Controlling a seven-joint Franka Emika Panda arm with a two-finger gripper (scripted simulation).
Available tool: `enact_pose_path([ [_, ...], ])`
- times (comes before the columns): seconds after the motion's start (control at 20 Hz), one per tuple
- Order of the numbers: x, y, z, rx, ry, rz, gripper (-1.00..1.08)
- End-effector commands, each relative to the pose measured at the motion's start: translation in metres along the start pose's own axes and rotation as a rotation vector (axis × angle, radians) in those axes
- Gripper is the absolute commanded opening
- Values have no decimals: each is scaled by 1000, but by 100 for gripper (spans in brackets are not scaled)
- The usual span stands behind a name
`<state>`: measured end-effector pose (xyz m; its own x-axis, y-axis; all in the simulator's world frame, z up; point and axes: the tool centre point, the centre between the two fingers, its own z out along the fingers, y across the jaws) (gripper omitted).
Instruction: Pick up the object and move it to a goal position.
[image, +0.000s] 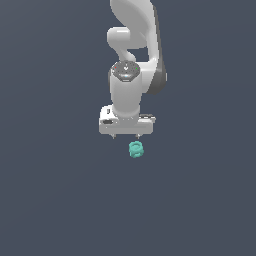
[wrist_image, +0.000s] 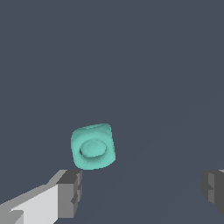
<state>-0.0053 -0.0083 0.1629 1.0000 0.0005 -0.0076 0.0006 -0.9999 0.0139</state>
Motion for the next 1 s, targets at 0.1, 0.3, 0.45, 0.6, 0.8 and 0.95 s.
enact_pose_path([
  [0.1, 1, 0, 0, -1, 1, -1, 100],
  [0.3, 6, -2, -3, -7, 6, -9, 100],
  [0.45, 7, -3, -3, -10, 9, -13, 100],
  [0.6, 7, -2, -4, -9, 8, -12, 100],
  [0.8, 6, -5, 1, -9, 8, -21, 100],
  [0.95, 4, -11, 9, -6, 8, -41, 100],
])
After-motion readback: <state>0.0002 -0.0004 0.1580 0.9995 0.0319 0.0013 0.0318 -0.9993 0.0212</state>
